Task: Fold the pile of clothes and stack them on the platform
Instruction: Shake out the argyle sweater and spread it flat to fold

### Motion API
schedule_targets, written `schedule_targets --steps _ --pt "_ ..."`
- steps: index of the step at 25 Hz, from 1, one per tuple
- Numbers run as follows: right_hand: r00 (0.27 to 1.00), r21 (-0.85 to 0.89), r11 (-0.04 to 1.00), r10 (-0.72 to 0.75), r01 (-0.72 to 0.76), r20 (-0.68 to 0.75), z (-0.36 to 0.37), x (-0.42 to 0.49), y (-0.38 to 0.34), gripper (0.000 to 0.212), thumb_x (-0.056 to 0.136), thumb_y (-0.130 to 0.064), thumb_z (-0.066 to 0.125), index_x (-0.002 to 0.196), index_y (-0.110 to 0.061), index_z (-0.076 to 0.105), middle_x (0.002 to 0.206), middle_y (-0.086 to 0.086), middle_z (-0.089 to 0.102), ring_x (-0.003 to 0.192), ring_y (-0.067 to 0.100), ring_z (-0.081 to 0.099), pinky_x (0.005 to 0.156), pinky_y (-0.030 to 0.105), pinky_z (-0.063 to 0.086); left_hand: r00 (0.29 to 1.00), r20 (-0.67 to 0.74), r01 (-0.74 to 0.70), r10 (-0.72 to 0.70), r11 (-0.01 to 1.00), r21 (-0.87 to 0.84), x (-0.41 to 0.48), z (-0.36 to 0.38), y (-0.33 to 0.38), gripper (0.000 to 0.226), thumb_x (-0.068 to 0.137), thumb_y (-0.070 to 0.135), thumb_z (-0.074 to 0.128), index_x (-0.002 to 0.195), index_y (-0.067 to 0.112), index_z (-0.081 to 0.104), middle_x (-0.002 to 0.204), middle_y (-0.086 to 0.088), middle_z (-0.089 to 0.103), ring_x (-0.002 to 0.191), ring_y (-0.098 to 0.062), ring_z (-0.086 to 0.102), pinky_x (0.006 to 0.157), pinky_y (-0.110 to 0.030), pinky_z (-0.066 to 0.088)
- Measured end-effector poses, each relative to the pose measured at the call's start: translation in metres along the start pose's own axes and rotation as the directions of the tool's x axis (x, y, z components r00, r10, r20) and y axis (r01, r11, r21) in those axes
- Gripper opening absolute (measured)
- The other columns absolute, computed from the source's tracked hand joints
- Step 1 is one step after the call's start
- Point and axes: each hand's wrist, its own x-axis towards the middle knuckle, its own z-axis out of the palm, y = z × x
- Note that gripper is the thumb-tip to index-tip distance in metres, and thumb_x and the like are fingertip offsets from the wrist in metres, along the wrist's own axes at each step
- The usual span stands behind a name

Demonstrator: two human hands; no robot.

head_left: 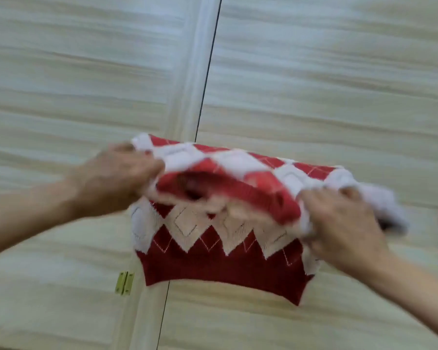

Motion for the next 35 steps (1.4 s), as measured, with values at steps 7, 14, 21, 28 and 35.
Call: schedule_targets --steps 7,14,21,28,35 --pt "0.917 0.204 0.894 0.386 -0.399 0.102 0.065 -0.018 -0.011 0.082 0.080 -0.073 0.052 0.142 -0.020 0.044 0.143 0.008 0.045 0.133 0.030 0.043 0.106 0.046 0.039 0.890 0.043 0.453 -0.454 0.871 -0.191 -0.020 0.081 0.060 0.058 0.092 0.056 0.049 0.134 0.017 0.053 0.144 -0.008 0.045 0.136 -0.030 0.041 0.106 -0.053 0.043" --pt "0.519 0.662 0.112 0.721 -0.741 0.459 0.109 -0.020 -0.004 0.134 0.072 -0.047 0.085 0.156 -0.034 -0.018 0.165 0.016 0.010 0.152 0.032 0.018 0.119 0.055 0.025 0.256 0.328 0.853 -0.909 0.053 -0.520 -0.002 0.116 0.068 0.111 0.071 0.050 0.085 0.153 0.012 0.020 0.148 -0.018 0.041 0.133 -0.038 0.045 0.107 -0.053 0.042" --pt "0.473 0.615 -0.445 0.396 -0.651 0.787 0.084 -0.033 0.021 0.054 0.066 -0.013 0.087 0.115 -0.003 0.070 0.094 0.017 0.078 0.076 0.030 0.076 0.063 0.038 0.061 0.290 0.699 0.801 -0.654 -0.234 -0.551 0.003 0.040 0.066 0.024 0.077 0.020 0.085 0.095 0.013 0.071 0.094 -0.011 0.075 0.083 -0.028 0.071 0.069 -0.036 0.055" --pt "0.644 0.749 -0.200 0.402 -0.632 0.651 0.050 -0.074 0.010 0.060 0.068 -0.012 0.084 0.120 -0.021 0.055 0.106 0.001 0.075 0.088 0.015 0.075 0.083 0.041 0.061 0.577 0.386 0.768 -0.719 0.317 -0.557 0.060 -0.026 0.159 0.063 0.074 0.019 0.085 0.126 0.023 0.049 0.110 0.000 0.066 0.095 -0.020 0.063 0.082 -0.036 0.047" --pt "0.482 0.862 -0.487 0.727 -0.141 0.490 -0.051 -0.211 0.091 0.055 0.071 -0.016 0.085 0.115 -0.032 0.057 0.103 -0.001 0.077 0.093 0.020 0.076 0.085 0.049 0.059 0.847 0.185 0.522 -0.499 0.710 -0.473 0.222 -0.156 0.315 0.055 0.075 0.029 0.084 0.111 0.020 0.042 0.086 -0.002 0.063 0.072 -0.022 0.062 0.062 -0.041 0.053"
